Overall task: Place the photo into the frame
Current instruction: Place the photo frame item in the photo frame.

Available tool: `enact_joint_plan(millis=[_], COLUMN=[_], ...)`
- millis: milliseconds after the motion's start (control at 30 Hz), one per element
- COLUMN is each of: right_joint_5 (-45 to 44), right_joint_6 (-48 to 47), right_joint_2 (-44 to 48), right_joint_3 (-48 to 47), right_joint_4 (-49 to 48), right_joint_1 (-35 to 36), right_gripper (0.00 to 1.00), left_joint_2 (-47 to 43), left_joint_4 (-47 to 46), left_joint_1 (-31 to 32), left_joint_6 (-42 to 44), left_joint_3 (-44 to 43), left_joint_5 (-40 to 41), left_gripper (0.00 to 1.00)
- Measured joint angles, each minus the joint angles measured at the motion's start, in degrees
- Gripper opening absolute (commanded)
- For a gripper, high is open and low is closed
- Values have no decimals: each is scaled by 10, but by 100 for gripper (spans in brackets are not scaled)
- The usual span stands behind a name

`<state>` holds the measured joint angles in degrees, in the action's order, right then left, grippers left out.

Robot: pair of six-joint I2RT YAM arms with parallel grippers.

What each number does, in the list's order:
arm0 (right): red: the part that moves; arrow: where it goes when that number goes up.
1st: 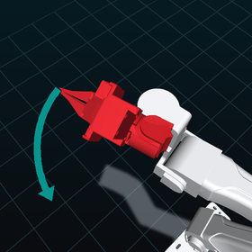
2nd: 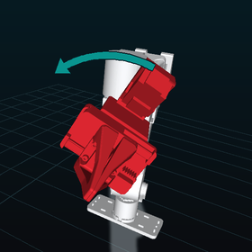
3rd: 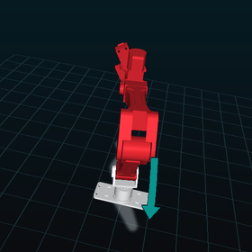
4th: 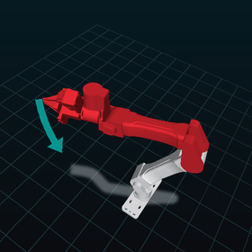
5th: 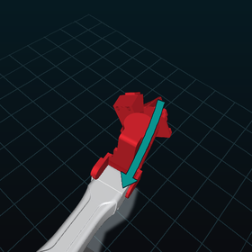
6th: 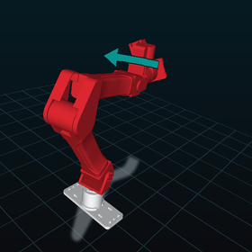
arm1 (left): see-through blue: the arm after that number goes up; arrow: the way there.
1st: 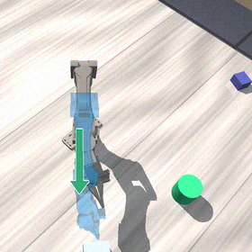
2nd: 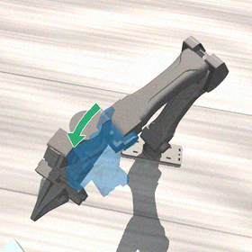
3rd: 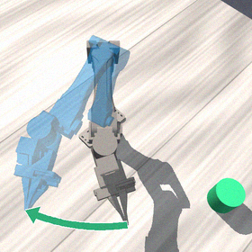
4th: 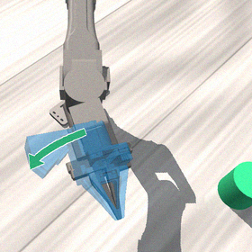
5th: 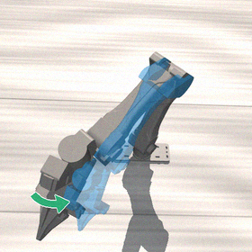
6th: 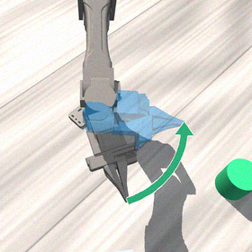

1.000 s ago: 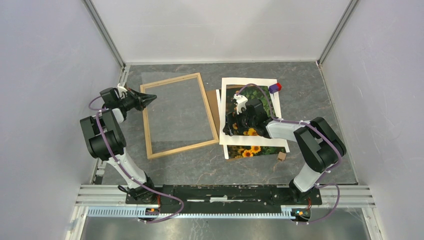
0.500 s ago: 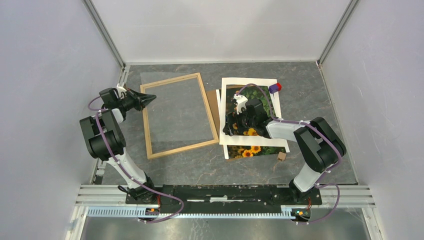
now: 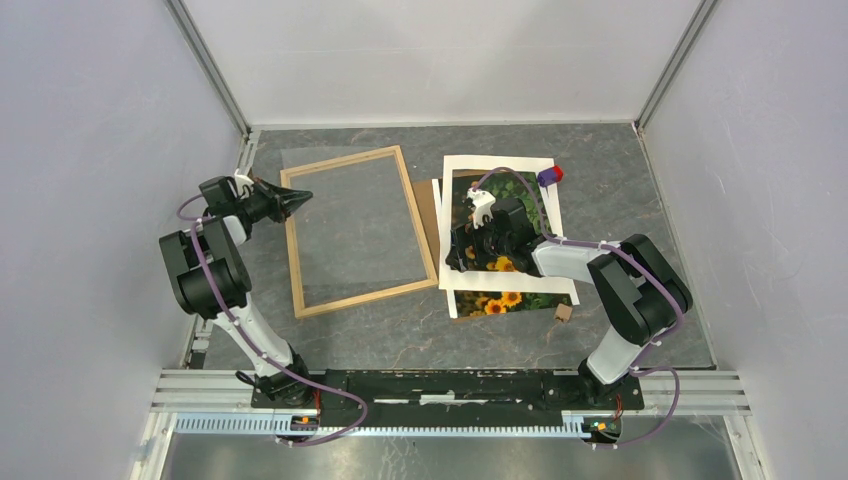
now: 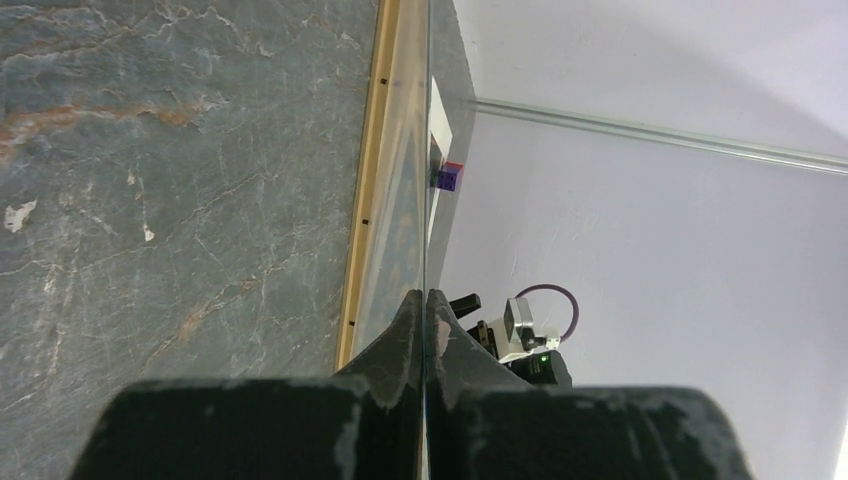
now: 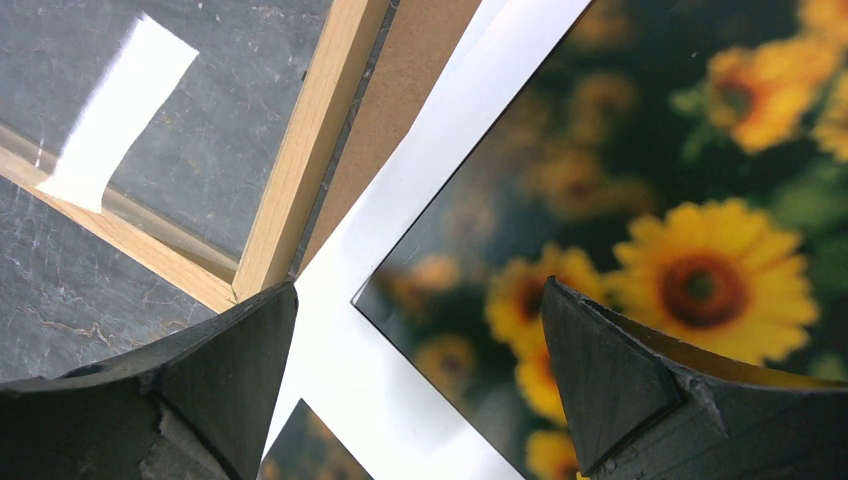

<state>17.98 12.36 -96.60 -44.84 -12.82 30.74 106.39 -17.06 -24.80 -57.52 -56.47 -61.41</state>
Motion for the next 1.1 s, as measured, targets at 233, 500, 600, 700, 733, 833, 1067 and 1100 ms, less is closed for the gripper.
enact_joint_plan(millis=[233, 500, 600, 700, 733, 833, 1067, 1100], right_joint_5=[0, 0, 0, 0, 0, 0, 0, 0], right_joint_6=[0, 0, 0, 0, 0, 0, 0, 0], right_joint_2=[0, 0, 0, 0, 0, 0, 0, 0], right_joint_3=[0, 0, 0, 0, 0, 0, 0, 0], right_joint_4=[0, 0, 0, 0, 0, 0, 0, 0], right_joint_1=[0, 0, 0, 0, 0, 0, 0, 0], right_gripper=[98, 98, 98, 98, 98, 98, 98, 98], left_joint_2=[5, 10, 10, 10, 10, 10, 18, 20], left_joint_4=[65, 89, 93, 93, 94, 94, 98, 99], left_joint_1=[-2, -3, -3, -3, -3, -3, -3, -3], left_joint_6=[25, 38, 41, 41, 41, 41, 41, 41], left_joint_3=[-26, -30, -30, -30, -30, -30, -30, -30], left_joint_5=[3, 13, 14, 14, 14, 15, 20, 24], left_gripper=[2, 2, 2, 2, 2, 2, 14, 18])
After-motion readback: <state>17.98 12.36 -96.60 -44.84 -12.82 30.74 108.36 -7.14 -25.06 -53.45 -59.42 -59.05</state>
